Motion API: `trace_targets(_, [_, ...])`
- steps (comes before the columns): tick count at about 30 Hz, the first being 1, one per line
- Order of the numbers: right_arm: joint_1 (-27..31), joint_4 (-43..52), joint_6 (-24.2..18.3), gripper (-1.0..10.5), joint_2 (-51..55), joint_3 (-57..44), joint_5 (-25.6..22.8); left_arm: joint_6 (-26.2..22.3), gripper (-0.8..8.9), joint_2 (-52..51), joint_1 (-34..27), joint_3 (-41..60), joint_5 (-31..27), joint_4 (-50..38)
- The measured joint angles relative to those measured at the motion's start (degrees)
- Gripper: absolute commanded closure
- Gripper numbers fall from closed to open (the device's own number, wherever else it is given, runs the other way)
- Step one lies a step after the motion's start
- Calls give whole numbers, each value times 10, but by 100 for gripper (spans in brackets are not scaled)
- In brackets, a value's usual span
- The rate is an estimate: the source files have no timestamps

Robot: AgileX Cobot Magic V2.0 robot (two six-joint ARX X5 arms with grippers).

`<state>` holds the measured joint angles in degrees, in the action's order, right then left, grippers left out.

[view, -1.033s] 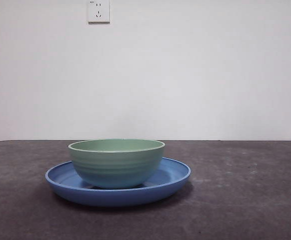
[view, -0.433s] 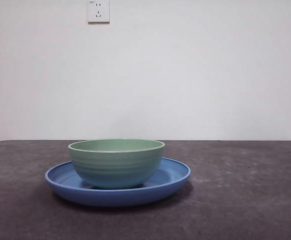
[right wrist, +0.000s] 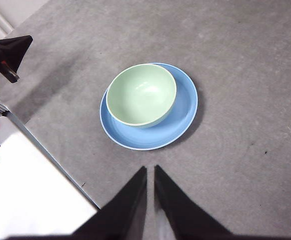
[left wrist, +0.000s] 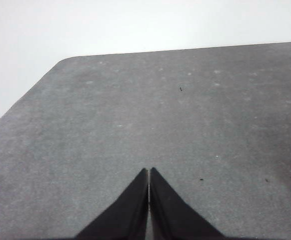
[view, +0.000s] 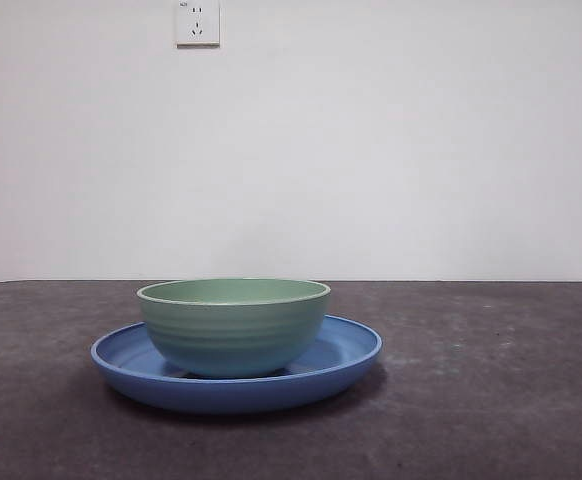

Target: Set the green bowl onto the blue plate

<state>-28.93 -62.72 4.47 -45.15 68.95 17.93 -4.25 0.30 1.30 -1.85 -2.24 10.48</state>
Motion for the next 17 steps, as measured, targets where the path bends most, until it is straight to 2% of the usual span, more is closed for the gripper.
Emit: trace_targets(17, [0, 0, 0, 924, 0, 0, 0, -8, 807, 0, 0, 0, 0, 0])
